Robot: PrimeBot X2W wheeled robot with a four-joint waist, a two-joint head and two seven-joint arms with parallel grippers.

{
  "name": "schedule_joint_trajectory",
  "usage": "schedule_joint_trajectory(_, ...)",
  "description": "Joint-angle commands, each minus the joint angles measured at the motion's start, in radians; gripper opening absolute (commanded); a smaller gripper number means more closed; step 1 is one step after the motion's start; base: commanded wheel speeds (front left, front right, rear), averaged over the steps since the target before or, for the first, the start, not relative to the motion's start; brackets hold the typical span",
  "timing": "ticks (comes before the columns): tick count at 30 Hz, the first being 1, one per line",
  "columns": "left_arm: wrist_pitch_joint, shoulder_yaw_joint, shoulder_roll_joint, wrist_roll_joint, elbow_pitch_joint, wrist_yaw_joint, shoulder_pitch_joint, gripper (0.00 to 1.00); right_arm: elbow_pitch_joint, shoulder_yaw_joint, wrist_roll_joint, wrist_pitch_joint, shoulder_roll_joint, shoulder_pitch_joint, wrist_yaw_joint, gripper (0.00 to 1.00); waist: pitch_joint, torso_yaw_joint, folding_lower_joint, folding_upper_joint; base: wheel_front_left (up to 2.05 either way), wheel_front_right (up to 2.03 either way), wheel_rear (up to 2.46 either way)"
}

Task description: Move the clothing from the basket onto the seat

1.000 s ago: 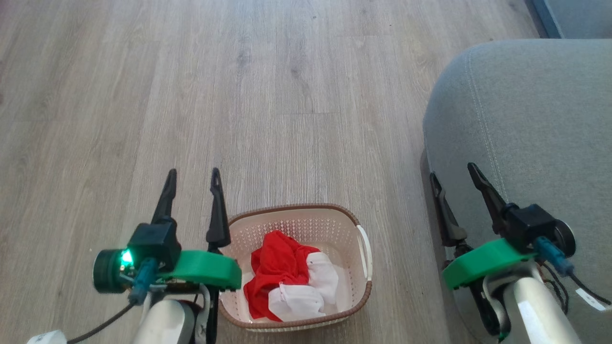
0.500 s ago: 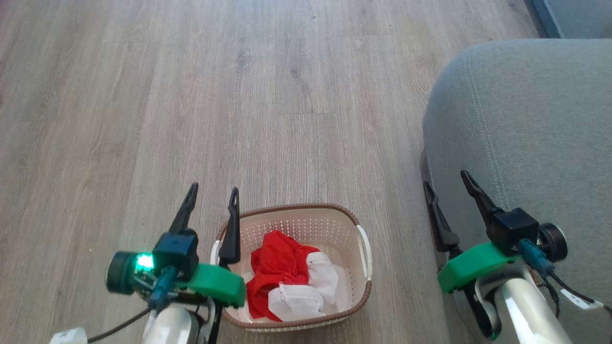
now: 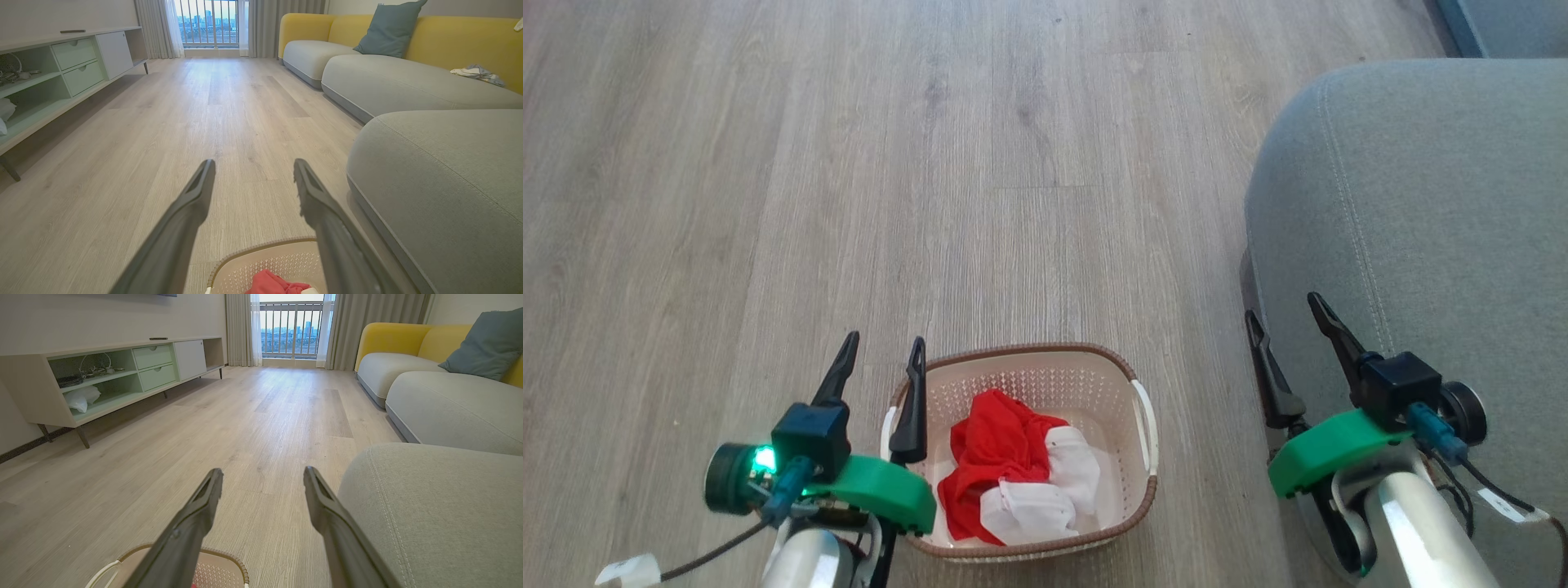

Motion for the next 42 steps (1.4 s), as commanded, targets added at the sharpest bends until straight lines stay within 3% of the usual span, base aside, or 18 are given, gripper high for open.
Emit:
schedule_joint_trajectory(1, -0.013, 0.026, -0.005, -0.003, -0.03, -0.002, -0.042, 1.0, -0.028, 0.023, -0.002, -0.012, 0.01, -0.049, 0.0, 1.0, 0.0, 0.0, 0.0, 0.0, 0.0, 0.0, 0.0)
schedule_joint_trajectory(13, -0.013, 0.019, -0.005, -0.019, -0.015, -0.022, -0.067, 1.0, -0.064, 0.005, -0.025, -0.012, 0.01, -0.07, 0.0, 1.0, 0.07, -0.004, 0.0, 0.0, 0.0, 0.0, 0.0)
schedule_joint_trajectory(21, -0.013, 0.005, -0.005, 0.001, 0.063, -0.043, -0.138, 1.0, -0.12, -0.007, -0.087, -0.012, 0.005, -0.12, 0.0, 1.0, 0.258, -0.037, 0.0, 0.0, 0.0, 0.0, 0.0)
schedule_joint_trajectory(29, -0.013, -0.038, -0.004, 0.117, 0.231, -0.103, -0.303, 1.0, -0.219, -0.007, -0.148, -0.012, 0.003, -0.179, 0.0, 1.0, 0.511, -0.093, 0.0, 0.0, 0.0, 0.0, 0.0)
schedule_joint_trajectory(33, -0.013, -0.068, 0.01, 0.148, 0.345, -0.159, -0.403, 1.0, -0.264, 0.012, -0.177, -0.012, 0.006, -0.203, 0.0, 1.0, 0.619, -0.12, 0.0, 0.0, 0.0, 0.0, 0.0)
schedule_joint_trajectory(39, -0.013, -0.093, 0.04, 0.171, 0.529, -0.198, -0.516, 1.0, -0.31, 0.039, -0.18, -0.012, 0.01, -0.228, 0.0, 1.0, 0.73, -0.163, 0.0, 0.0, 0.0, 0.0, 0.0)
schedule_joint_trajectory(42, -0.013, -0.083, 0.043, 0.162, 0.634, -0.197, -0.587, 1.0, -0.321, 0.068, -0.17, -0.012, 0.012, -0.233, 0.0, 1.0, 0.781, -0.18, 0.0, 0.0, 0.0, 0.0, 0.0)
